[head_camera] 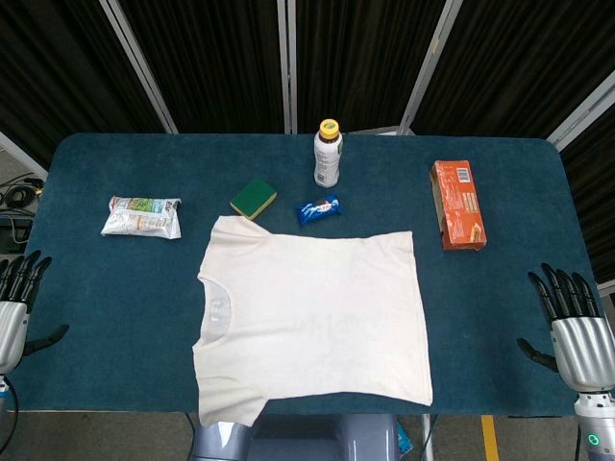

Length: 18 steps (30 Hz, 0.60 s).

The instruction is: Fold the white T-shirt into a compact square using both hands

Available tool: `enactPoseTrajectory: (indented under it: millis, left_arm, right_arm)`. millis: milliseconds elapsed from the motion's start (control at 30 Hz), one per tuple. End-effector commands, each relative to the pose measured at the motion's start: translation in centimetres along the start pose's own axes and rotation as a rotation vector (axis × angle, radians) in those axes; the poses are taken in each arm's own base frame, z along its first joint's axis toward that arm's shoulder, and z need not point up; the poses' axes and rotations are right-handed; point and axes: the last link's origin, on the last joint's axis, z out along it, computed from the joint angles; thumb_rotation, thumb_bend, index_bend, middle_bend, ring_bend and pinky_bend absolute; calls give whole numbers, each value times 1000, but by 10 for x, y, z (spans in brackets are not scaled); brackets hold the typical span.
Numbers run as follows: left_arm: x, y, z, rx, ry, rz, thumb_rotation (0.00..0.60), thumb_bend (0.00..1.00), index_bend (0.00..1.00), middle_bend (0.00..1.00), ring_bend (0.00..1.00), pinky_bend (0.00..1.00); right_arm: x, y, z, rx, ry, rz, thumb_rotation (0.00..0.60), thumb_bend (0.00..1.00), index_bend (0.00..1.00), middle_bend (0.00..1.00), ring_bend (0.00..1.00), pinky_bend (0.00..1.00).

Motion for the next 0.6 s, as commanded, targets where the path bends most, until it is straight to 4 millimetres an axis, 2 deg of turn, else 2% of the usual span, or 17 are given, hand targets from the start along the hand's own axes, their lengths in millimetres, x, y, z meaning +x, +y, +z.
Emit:
enactPoseTrajectory:
  millis: [33,167,267,367,600]
  left_arm:
    - [-1,-1,0,6,-11,3,600,0,0,0,0,0]
    - [-2,0,-1,4,-28,-1,600,0,0,0,0,0]
    - [-4,1,1,4,-38,5,600,0,0,0,0,0]
    - [-7,2,2,-2,-63,4,600,0,0,0,0,0]
    - [-9,7,1,-12,-62,23,600,0,0,0,0,0]
  right_arm:
    - [-1,-1,-1,-2,-11,6,600,0,0,0,0,0]
    - [-5,-7,-1,22,-59,18,600,0,0,0,0,0]
    - [-18,-22,-3,137,-172,79,600,0,21,0,0,0]
    - [-30,-44,-4,336,-299,172,600,0,149,0,0,0]
    - [-50,-63,-14,628,-411,169,600,0,427,0,0,0]
